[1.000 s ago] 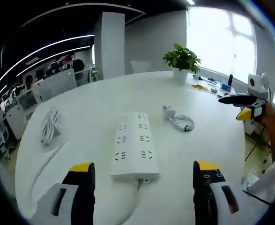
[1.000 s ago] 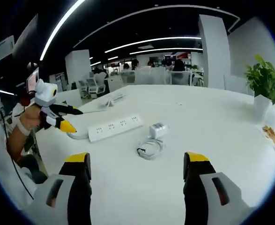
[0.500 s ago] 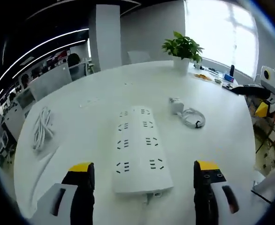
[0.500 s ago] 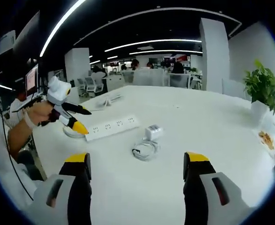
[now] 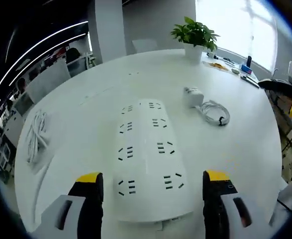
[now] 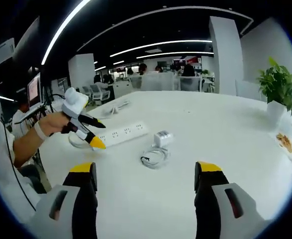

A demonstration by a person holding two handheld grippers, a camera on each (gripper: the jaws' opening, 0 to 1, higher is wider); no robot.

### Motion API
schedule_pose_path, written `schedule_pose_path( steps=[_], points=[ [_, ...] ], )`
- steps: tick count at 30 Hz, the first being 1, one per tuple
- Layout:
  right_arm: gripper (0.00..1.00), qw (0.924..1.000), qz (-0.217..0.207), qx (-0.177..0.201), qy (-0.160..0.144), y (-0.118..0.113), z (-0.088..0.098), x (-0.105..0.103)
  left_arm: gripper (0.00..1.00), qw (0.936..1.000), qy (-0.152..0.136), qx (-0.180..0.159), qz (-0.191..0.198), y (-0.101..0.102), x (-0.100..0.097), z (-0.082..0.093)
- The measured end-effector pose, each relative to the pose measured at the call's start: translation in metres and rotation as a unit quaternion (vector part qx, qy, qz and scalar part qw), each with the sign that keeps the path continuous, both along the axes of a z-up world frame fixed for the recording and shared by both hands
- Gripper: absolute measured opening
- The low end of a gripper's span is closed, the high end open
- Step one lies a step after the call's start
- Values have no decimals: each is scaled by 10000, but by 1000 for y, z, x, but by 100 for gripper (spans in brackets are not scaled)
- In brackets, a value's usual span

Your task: Straighten the power strip on the desk, plug the charger into it

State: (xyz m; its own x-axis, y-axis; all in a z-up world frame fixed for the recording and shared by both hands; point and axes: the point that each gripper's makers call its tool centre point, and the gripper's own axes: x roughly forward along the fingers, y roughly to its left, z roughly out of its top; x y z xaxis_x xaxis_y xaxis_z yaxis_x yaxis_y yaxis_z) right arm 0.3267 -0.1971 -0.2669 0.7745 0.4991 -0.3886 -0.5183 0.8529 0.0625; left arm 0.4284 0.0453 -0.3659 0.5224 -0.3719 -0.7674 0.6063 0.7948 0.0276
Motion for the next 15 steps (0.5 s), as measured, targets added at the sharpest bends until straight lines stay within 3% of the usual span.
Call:
schedule_pose_path(
  steps=[8, 15],
  points=[
    [79, 10000, 67, 38, 48, 0, -5, -1, 76, 9997, 211, 52, 63, 5, 2, -9],
    [77, 9995, 296, 18, 146, 4, -13, 0, 74, 9992, 346, -158, 123, -3, -5, -9]
  ],
)
